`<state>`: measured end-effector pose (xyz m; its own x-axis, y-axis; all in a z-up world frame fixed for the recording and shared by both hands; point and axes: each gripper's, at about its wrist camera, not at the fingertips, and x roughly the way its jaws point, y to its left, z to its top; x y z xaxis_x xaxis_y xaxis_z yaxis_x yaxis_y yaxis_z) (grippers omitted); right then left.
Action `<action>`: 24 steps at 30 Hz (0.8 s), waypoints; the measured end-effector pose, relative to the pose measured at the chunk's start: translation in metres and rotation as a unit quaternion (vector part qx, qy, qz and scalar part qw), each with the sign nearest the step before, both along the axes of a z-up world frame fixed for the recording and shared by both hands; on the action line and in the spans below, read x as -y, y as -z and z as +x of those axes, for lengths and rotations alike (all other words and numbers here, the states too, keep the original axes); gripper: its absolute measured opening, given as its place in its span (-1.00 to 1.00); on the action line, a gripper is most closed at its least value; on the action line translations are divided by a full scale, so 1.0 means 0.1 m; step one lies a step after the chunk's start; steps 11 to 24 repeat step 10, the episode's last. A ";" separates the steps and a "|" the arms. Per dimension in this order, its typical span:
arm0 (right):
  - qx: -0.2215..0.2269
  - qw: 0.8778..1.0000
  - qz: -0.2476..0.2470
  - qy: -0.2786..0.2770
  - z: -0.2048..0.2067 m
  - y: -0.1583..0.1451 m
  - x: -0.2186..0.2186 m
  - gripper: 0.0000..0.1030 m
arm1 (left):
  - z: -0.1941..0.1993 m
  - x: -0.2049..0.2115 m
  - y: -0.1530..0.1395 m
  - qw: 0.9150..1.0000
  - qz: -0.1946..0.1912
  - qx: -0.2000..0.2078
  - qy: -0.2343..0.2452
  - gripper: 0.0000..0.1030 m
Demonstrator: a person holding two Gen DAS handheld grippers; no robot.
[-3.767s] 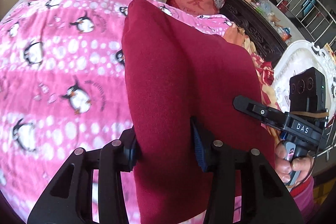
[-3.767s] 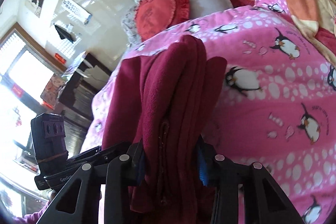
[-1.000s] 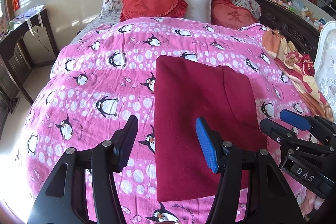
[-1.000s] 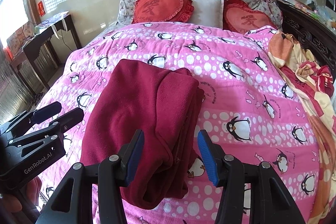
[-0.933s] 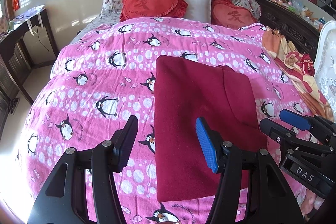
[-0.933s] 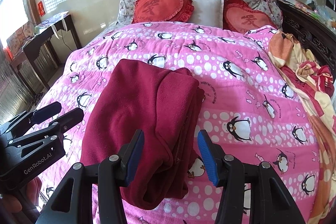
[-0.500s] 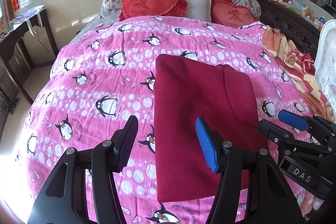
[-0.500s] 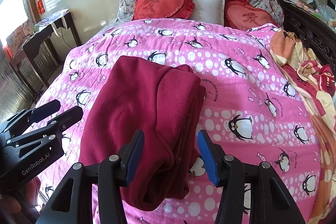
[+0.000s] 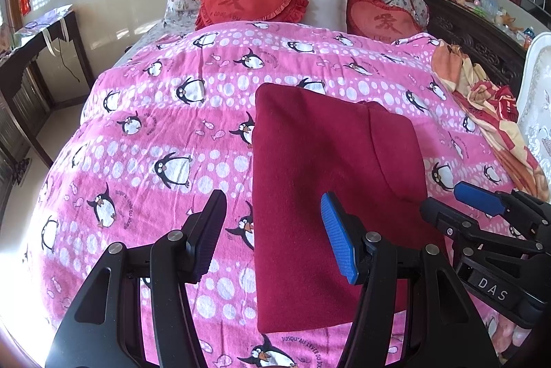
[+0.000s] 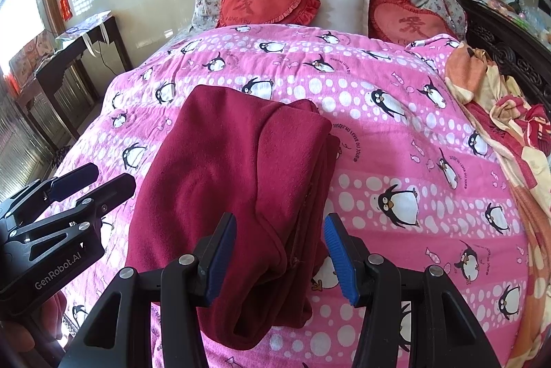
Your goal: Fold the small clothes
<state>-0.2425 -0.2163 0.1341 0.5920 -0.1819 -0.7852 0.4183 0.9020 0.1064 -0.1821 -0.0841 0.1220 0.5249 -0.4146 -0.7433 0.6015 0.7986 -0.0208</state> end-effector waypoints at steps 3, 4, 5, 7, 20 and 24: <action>-0.004 1.000 0.001 -0.001 0.01 0.02 0.00 -0.01 | 0.01 0.01 0.02 1.000 0.001 -0.003 0.000 0.11; -0.004 1.000 0.002 -0.002 0.01 0.03 0.00 -0.01 | 0.01 0.01 0.03 1.000 0.001 -0.004 0.000 0.11; -0.005 1.000 0.002 -0.002 0.01 0.04 0.00 -0.01 | 0.01 0.01 0.03 1.000 0.000 -0.005 -0.001 0.11; -0.006 1.000 0.003 -0.002 0.02 0.04 0.01 -0.01 | 0.02 0.01 0.03 1.000 -0.001 -0.002 0.000 0.11; -0.007 1.000 0.007 -0.001 0.02 0.06 0.03 -0.01 | 0.07 -0.02 0.04 1.000 -0.007 -0.006 -0.002 0.11; -0.007 1.000 0.007 -0.001 0.02 0.06 0.03 -0.01 | 0.07 -0.02 0.04 1.000 -0.007 -0.006 -0.002 0.11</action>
